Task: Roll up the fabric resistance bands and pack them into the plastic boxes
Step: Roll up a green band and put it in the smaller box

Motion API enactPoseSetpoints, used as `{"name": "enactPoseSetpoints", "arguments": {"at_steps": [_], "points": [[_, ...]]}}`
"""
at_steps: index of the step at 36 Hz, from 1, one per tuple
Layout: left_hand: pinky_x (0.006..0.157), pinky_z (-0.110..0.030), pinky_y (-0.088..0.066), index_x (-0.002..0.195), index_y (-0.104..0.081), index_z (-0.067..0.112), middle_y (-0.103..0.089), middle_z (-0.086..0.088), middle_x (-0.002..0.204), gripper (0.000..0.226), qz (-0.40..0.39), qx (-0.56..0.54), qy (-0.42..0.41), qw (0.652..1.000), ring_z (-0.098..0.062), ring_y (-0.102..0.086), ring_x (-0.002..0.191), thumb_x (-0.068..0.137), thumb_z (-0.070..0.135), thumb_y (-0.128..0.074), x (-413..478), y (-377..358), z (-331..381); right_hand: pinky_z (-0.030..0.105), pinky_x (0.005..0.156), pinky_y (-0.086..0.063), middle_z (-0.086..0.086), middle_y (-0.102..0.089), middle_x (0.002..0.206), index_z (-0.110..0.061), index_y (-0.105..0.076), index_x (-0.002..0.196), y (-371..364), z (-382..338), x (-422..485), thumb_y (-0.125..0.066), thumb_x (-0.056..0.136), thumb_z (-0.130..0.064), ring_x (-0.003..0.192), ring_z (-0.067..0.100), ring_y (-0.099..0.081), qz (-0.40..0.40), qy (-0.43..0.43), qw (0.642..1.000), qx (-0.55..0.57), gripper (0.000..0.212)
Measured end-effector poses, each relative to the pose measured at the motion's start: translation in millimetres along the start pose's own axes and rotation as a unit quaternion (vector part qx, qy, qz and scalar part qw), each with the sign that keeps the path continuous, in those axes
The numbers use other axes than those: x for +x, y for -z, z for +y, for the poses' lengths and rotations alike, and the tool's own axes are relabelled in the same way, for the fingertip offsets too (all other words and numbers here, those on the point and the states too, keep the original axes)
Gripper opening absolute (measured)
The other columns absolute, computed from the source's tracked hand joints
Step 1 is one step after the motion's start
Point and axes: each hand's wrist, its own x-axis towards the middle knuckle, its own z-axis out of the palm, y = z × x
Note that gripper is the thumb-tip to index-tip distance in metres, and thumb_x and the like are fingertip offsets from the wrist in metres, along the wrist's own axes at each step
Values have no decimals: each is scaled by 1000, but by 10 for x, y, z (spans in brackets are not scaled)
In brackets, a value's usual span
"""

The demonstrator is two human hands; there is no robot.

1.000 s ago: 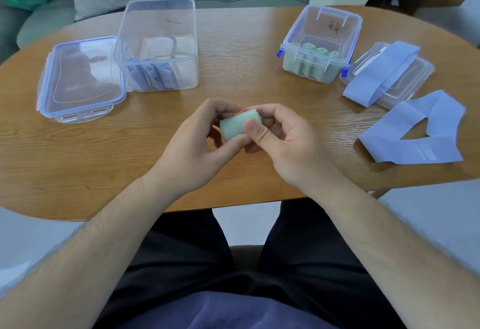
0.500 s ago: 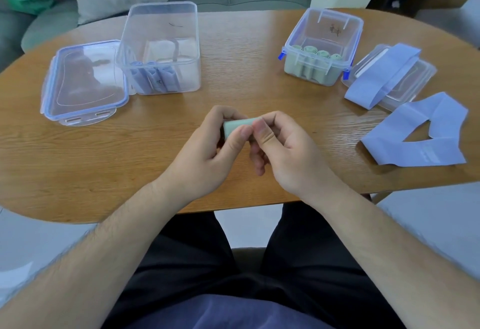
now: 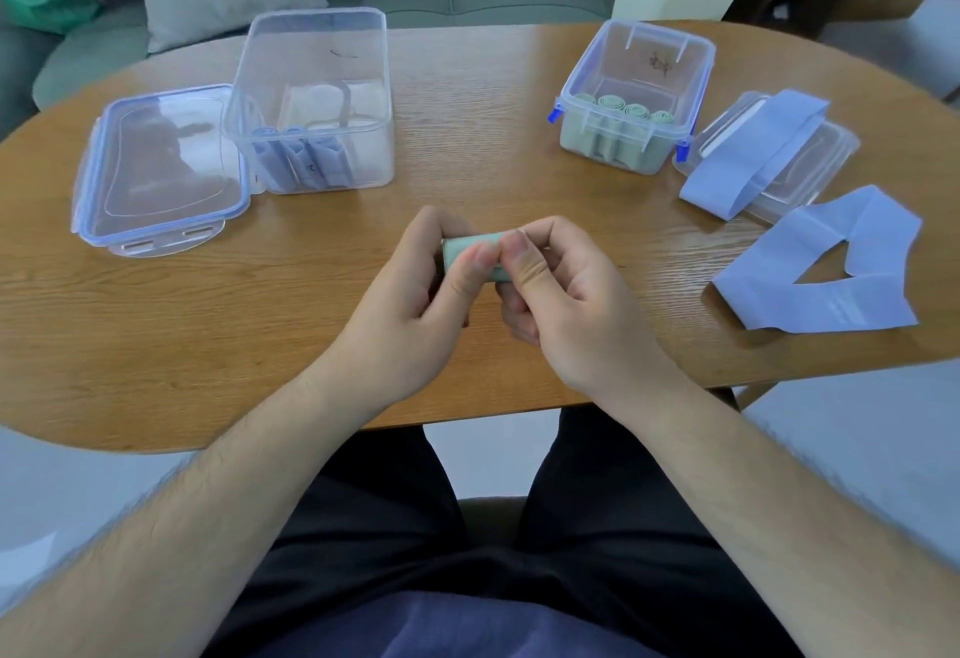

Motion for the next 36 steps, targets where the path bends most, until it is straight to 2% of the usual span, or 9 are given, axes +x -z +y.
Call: {"name": "enactPoseSetpoints", "arguments": {"at_steps": [4,7,10,16,20,25,28,32,36], "points": [[64,-49,-50,102,-52,15,-52,2,73,29,-5,-11,23,1000,-20,-53,67,104,42,-42,-10,6,-9,25,48,-35,-7,-49,59,-1,-54,103,2,34,13,-50,104,-33,49,10,-43,10,6,999,-30,33],[68,-47,-48,104,-54,16,-53,-4,73,37,-11,-13,30,999,-29,-52,71,100,50,-41,-11,26,-3,25,49,-36,-6,-52,60,-6,-56,102,-2,36,10,-51,102,-39,50,11,-44,17,6,998,-56,34],[65,-50,-48,105,-53,19,-56,-16,78,26,2,20,16,1000,-36,-53,71,102,44,-47,-9,21,-28,22,48,-37,-3,-53,63,-9,-57,98,-4,41,9,-51,102,-40,50,10,-46,14,-11,999,-38,31],[61,-49,-47,107,-50,16,-55,-6,77,19,6,33,-12,999,-33,-51,67,104,35,-46,4,16,-75,24,49,-39,8,-54,78,-9,-55,106,36,-6,2,-48,93,-49,57,14,-48,-34,-25,999,6,42],[63,-48,-48,107,-51,18,-53,-5,79,22,6,25,-1,1000,-32,-52,71,103,38,-45,16,37,-88,23,52,-42,-4,-60,75,-6,-55,119,33,16,0,-54,92,-42,60,5,-53,-29,-17,999,-20,45],[64,-35,-48,106,-51,25,-53,-1,79,19,-17,-33,26,999,-18,-51,70,100,42,-46,0,16,-97,25,55,-46,-7,-63,73,-14,-59,110,44,49,2,-57,96,-35,60,7,-55,1,1,999,-46,25],[68,-30,-45,112,-53,19,-53,-8,81,18,-51,-101,33,993,-19,-49,74,102,32,-47,5,48,-94,23,56,-47,-6,-64,72,-15,-60,109,76,31,12,-57,100,-25,59,7,-55,5,7,999,-52,14],[67,-30,-43,116,-53,5,-55,-8,78,24,-64,-135,37,988,-19,-50,74,100,23,-52,17,69,-121,21,57,-46,-4,-63,73,-7,-59,112,90,12,9,-56,102,-19,59,6,-55,8,6,998,-60,16],[68,-25,-45,113,-55,7,-56,-6,79,19,-53,-136,32,989,-15,-53,73,98,18,-54,21,53,-148,21,58,-45,-2,-64,73,-6,-58,112,109,9,16,-57,102,-17,59,4,-54,0,1,998,-64,15]]}}
